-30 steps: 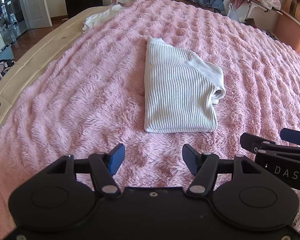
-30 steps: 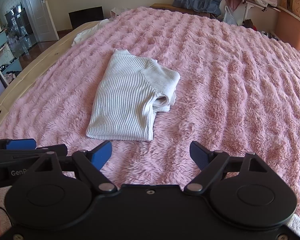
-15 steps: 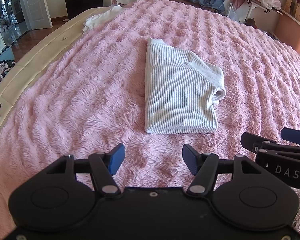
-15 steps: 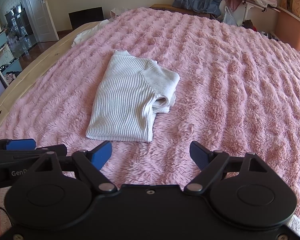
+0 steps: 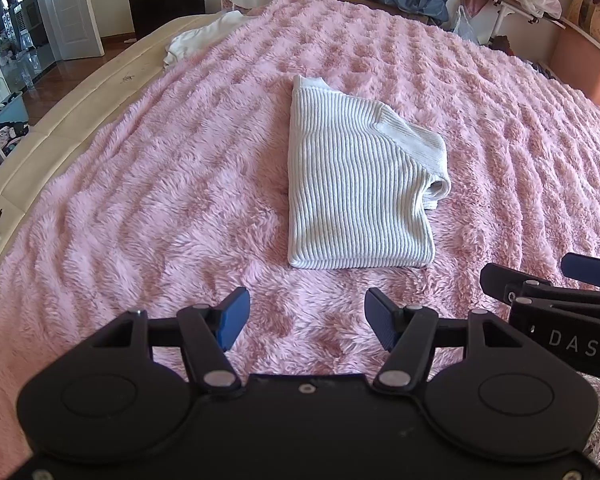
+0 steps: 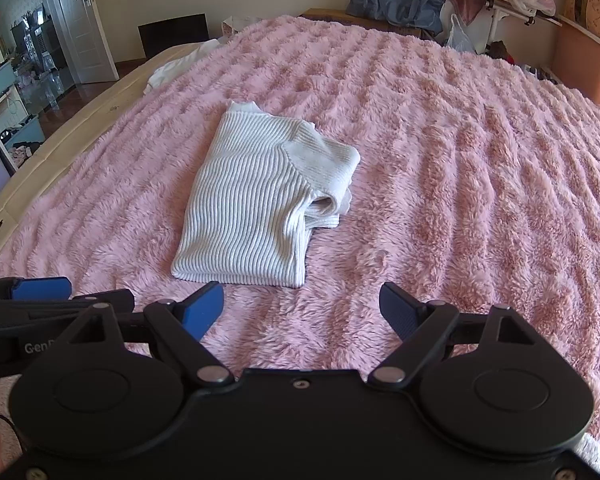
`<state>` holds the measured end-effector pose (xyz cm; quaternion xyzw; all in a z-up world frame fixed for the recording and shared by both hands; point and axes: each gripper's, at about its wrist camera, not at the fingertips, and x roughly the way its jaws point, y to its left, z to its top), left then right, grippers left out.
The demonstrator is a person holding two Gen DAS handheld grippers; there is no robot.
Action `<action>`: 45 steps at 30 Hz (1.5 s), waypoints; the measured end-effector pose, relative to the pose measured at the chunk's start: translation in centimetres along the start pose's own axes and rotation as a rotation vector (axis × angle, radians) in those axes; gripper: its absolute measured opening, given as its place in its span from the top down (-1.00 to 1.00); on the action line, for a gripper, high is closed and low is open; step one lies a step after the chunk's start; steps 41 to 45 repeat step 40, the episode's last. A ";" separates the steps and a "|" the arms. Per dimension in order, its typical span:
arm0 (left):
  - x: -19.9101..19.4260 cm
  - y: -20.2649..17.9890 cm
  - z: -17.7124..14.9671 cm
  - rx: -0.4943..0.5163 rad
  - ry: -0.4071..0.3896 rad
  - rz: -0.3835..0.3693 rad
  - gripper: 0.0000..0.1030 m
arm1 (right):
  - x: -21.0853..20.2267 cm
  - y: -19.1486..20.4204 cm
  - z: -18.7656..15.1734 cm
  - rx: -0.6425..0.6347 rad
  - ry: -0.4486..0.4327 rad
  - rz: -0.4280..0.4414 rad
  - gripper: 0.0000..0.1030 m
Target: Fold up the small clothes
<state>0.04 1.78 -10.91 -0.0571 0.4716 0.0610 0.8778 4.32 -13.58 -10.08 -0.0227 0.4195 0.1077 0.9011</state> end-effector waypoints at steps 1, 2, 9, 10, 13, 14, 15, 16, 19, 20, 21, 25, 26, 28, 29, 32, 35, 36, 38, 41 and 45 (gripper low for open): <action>0.0 0.0 0.0 0.002 0.001 0.001 -0.30 | 0.0 0.0 0.1 0.000 0.001 0.000 -0.67; 0.1 0.0 0.0 0.004 0.002 0.003 -0.30 | 0.0 0.0 0.0 0.001 0.001 -0.002 -0.67; 0.4 0.0 0.0 0.008 0.008 0.008 -0.30 | 0.3 -0.3 0.0 0.004 0.002 -0.002 -0.67; 0.4 0.0 0.0 0.008 0.009 0.007 -0.30 | 0.3 -0.3 0.0 0.004 0.002 -0.001 -0.67; 0.5 0.0 0.0 0.008 0.012 0.008 -0.30 | 0.5 -0.3 -0.1 0.003 0.004 -0.001 -0.67; 0.5 0.0 0.0 0.009 0.011 0.009 -0.30 | 0.4 -0.3 -0.1 0.003 0.003 -0.001 -0.67; 0.6 -0.1 0.0 0.009 0.010 0.011 -0.30 | 0.5 -0.3 -0.2 0.003 0.004 -0.002 -0.67; 0.5 -0.1 0.0 0.008 0.008 0.012 -0.30 | 0.6 -0.4 -0.2 0.005 0.003 -0.003 -0.67; 0.5 0.0 0.0 0.004 0.003 0.004 -0.30 | 0.7 -0.5 -0.3 0.008 0.004 -0.003 -0.67; 0.5 0.0 0.0 -0.001 0.004 -0.001 -0.30 | 0.8 -0.5 -0.3 0.007 0.005 -0.005 -0.67; 0.5 0.1 0.0 -0.007 0.005 -0.003 -0.30 | 0.8 -0.5 -0.3 0.008 0.006 -0.005 -0.67; 0.5 0.2 -0.1 -0.010 -0.002 0.000 -0.30 | 0.8 -0.5 -0.4 0.004 0.006 -0.005 -0.67; 0.4 0.2 -0.1 -0.009 -0.007 0.002 -0.30 | 0.8 -0.5 -0.4 0.005 0.006 -0.005 -0.67; 0.3 0.1 -0.1 -0.005 -0.019 0.006 -0.30 | 0.8 -0.4 -0.3 0.007 0.008 -0.003 -0.67; 0.3 0.0 -0.1 -0.001 -0.023 0.009 -0.30 | 0.8 -0.4 -0.4 0.007 0.008 -0.002 -0.67; 0.3 -0.1 -0.1 0.001 -0.032 0.008 -0.30 | 0.8 -0.4 -0.4 0.006 0.010 -0.005 -0.67; 0.2 -0.1 -0.2 0.005 -0.049 -0.001 -0.29 | 0.8 -0.4 -0.4 0.006 0.011 -0.005 -0.67; 0.1 -0.2 -0.2 0.010 -0.051 0.003 -0.29 | 0.8 -0.4 -0.4 0.005 0.011 -0.005 -0.67; 0.1 -0.2 -0.3 0.012 -0.061 -0.001 -0.29 | 0.9 -0.5 -0.4 0.006 0.011 -0.006 -0.67; 0.1 -0.3 -0.2 0.017 -0.056 -0.001 -0.29 | 0.9 -0.6 -0.4 0.008 0.012 -0.005 -0.67; 0.1 -0.3 -0.2 0.017 -0.056 -0.001 -0.29 | 0.9 -0.6 -0.4 0.008 0.012 -0.005 -0.67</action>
